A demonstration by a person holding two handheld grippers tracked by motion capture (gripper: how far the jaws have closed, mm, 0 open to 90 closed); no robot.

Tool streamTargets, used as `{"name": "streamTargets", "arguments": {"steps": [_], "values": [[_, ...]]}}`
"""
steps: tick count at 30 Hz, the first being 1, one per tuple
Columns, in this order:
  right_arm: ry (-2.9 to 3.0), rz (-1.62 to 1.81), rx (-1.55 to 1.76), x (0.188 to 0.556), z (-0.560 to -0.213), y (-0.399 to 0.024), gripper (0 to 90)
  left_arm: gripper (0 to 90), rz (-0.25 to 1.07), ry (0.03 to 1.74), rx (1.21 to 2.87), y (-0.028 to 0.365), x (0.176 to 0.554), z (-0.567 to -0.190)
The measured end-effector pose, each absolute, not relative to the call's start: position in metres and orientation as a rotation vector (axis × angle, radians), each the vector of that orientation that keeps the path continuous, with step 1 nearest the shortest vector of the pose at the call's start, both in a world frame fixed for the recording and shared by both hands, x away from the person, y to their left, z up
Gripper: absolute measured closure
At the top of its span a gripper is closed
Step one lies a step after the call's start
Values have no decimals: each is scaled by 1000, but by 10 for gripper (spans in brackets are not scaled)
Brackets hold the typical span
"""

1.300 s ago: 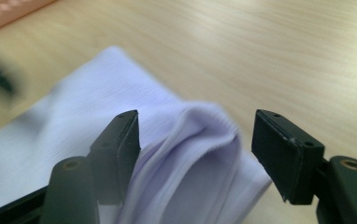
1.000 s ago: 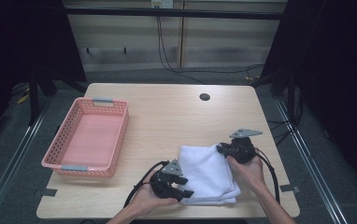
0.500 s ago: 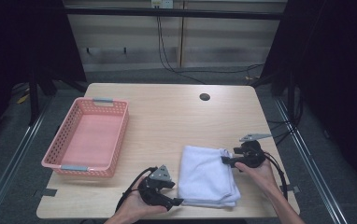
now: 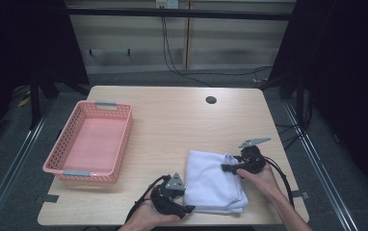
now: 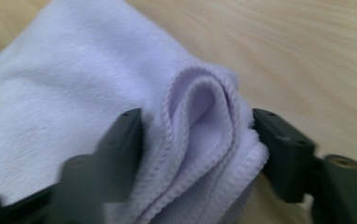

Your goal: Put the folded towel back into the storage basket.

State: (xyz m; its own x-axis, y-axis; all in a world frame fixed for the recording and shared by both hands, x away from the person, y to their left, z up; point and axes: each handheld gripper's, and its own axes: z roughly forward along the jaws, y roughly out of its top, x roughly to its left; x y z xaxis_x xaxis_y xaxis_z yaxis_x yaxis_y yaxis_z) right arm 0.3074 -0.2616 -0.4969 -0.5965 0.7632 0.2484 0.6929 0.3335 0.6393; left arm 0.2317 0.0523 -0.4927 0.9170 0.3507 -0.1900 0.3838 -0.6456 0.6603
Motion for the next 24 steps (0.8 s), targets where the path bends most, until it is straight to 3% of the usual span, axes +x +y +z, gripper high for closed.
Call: {"name": "streamTargets", "arguments": {"steps": [5,10,15,24], "values": [[2509,1149,1363,306,-497,-260,604,564,-15,466,2385,48,225,-489],[2511,1164,1368,305,-495,-259,675,725,-99,496,2343,51,229,-492],[2517,1176,1409,307,-492,-259,698,767,-176,519,2312,56,236,-490],[2523,1206,1426,311,-483,-257,706,780,-177,533,2262,69,242,-479]]}}
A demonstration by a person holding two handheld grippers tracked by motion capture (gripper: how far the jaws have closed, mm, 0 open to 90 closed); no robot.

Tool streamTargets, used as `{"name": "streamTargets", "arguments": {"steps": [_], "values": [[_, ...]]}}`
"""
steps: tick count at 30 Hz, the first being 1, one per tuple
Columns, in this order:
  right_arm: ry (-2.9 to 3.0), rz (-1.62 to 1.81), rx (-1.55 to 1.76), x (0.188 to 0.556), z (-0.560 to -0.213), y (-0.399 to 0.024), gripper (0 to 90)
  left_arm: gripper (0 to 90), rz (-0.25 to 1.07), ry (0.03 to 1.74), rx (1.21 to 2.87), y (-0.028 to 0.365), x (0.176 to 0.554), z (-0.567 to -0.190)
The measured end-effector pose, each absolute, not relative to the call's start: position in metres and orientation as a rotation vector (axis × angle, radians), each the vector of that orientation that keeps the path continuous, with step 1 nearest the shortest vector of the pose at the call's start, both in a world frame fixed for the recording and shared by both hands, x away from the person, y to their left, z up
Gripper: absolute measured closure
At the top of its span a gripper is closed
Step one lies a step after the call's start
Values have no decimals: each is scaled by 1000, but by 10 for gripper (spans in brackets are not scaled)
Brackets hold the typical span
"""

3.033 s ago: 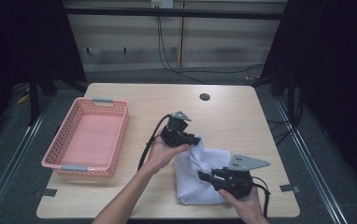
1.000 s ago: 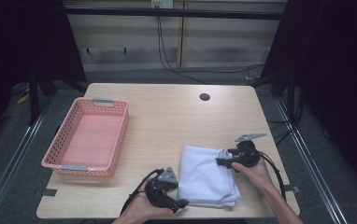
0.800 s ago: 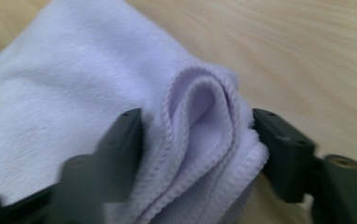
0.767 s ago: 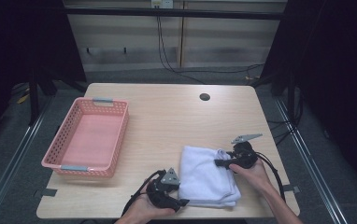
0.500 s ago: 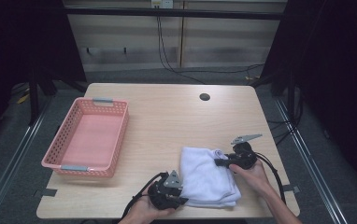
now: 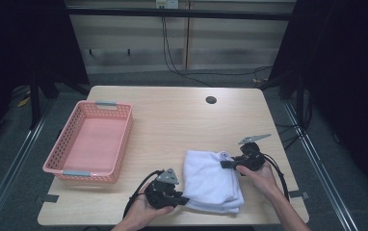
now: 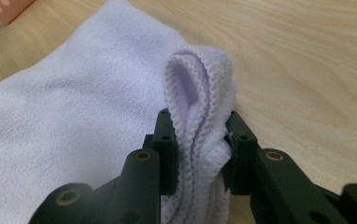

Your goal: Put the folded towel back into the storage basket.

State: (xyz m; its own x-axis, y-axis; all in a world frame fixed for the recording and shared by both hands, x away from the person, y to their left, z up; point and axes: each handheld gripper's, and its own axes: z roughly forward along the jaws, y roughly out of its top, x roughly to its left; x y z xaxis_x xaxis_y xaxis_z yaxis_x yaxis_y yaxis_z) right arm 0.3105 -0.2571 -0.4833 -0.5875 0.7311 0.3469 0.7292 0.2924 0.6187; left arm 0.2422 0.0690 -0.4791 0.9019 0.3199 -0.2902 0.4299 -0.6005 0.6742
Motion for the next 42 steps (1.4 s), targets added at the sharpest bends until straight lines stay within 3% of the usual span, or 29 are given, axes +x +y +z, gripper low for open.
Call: {"name": "streamTargets", "arguments": {"steps": [18,42], "values": [[2534,1291,1319,342,-433,-227,710,782,-107,613,2182,109,259,-437],[2497,1426,1269,389,-398,-187,714,783,17,711,2057,159,283,-404]]}}
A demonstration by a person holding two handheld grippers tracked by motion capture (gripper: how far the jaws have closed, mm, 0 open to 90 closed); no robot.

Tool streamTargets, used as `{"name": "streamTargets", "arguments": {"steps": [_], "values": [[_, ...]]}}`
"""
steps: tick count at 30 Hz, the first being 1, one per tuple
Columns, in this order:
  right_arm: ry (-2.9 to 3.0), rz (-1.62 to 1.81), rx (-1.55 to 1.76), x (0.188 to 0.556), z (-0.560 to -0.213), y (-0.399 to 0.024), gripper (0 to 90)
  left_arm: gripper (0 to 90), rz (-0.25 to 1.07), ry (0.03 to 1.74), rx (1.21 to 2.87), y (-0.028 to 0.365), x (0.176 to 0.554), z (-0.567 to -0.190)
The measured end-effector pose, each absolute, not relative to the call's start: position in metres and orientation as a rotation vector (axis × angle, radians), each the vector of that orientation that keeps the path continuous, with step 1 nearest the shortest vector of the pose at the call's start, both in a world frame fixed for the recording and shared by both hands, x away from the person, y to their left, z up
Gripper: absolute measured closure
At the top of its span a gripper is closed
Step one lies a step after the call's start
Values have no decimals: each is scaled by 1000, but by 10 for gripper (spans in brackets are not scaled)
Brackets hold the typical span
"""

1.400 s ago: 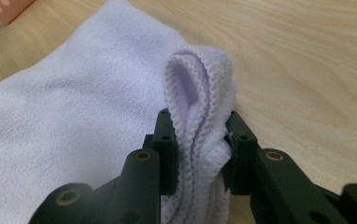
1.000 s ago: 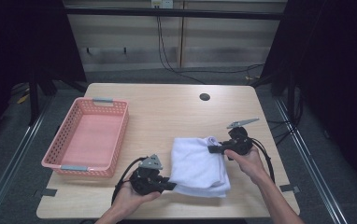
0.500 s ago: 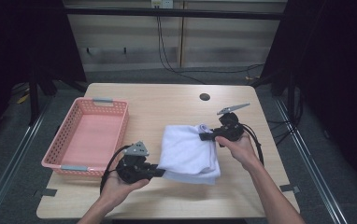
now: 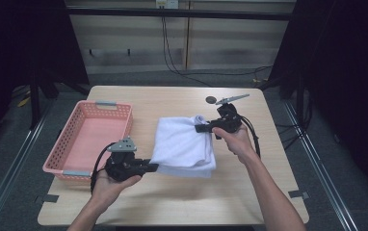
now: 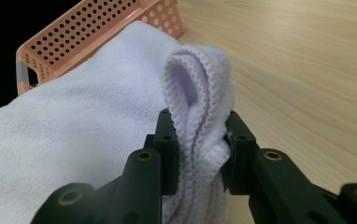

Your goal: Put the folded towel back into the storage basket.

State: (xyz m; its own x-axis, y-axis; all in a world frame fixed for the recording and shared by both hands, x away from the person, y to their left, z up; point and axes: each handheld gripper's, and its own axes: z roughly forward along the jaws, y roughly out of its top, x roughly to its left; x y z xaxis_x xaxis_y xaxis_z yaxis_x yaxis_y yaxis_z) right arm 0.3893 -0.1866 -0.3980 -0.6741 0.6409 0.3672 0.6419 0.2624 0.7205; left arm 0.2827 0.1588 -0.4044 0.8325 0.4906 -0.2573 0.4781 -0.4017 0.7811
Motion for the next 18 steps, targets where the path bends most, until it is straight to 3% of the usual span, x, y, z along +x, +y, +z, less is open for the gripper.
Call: {"name": "streamTargets", "arguments": {"steps": [18], "values": [[-2509,-1462,-1208,425,-367,-130,715,784,106,797,1983,214,299,-381]]}}
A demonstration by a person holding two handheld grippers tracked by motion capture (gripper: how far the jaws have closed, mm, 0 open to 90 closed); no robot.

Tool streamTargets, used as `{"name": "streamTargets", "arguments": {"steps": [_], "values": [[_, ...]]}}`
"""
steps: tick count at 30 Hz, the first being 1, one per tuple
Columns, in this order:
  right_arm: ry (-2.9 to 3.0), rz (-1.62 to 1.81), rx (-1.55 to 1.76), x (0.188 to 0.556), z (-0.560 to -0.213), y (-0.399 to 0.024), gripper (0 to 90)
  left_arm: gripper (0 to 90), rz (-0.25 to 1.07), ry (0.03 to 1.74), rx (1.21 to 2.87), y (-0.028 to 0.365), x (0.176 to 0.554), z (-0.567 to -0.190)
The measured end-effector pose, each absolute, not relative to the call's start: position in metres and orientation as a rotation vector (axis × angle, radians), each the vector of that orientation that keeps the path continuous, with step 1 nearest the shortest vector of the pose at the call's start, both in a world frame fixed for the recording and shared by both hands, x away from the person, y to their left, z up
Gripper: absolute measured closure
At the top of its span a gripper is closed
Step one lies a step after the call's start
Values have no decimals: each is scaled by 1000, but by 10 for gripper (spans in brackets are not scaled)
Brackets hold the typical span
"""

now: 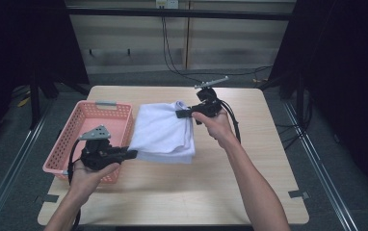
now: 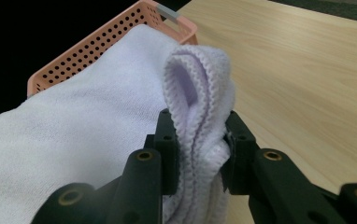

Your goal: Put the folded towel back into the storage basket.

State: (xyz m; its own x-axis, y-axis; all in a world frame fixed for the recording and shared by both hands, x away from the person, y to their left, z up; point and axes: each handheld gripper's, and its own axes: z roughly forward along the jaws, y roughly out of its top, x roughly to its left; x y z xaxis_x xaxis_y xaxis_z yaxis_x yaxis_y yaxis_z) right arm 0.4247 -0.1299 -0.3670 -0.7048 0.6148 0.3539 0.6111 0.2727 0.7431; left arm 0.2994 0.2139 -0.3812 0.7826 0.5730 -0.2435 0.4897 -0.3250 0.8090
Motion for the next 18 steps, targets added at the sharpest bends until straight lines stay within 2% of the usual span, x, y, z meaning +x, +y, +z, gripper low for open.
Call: {"name": "streamTargets", "arguments": {"steps": [18], "values": [[2592,1485,1129,457,-352,-46,716,785,189,909,1928,289,298,-365]]}}
